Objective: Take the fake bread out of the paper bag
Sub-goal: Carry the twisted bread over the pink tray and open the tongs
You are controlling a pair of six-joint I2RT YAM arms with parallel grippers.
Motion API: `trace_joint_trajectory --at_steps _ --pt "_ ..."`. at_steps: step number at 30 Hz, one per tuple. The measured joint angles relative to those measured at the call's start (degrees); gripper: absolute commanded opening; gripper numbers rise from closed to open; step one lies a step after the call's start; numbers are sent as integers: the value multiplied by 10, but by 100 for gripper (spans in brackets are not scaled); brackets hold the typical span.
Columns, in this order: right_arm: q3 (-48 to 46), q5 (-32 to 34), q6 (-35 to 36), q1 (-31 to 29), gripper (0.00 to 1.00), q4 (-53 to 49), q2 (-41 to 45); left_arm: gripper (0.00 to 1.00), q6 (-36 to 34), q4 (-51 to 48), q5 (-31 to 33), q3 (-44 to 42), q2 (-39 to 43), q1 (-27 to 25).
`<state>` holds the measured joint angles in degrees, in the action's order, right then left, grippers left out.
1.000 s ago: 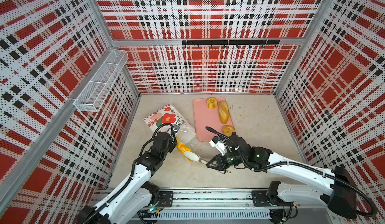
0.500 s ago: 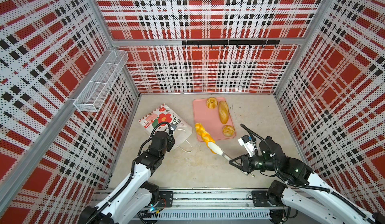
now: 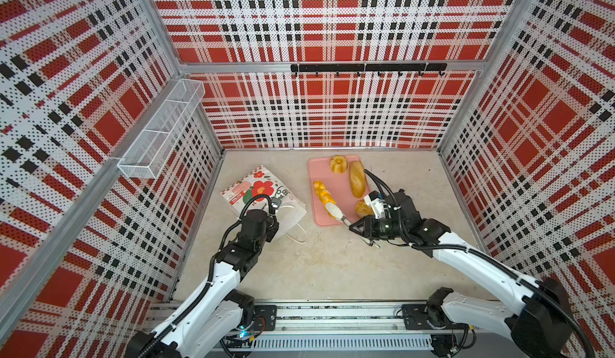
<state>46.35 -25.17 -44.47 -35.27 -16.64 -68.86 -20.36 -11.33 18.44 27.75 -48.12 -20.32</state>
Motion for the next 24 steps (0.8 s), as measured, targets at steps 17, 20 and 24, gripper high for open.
trace_joint_trajectory --at_steps 17,20,24 --pt "88 37 -111 21 0 242 -296 0 -4 -7 5 0 6 -16" --pt "108 27 -122 29 0 264 -330 0 -6 -7 7 0 6 -20" --pt "130 13 -131 40 5 278 -358 0 -9 -7 10 0 6 -23"
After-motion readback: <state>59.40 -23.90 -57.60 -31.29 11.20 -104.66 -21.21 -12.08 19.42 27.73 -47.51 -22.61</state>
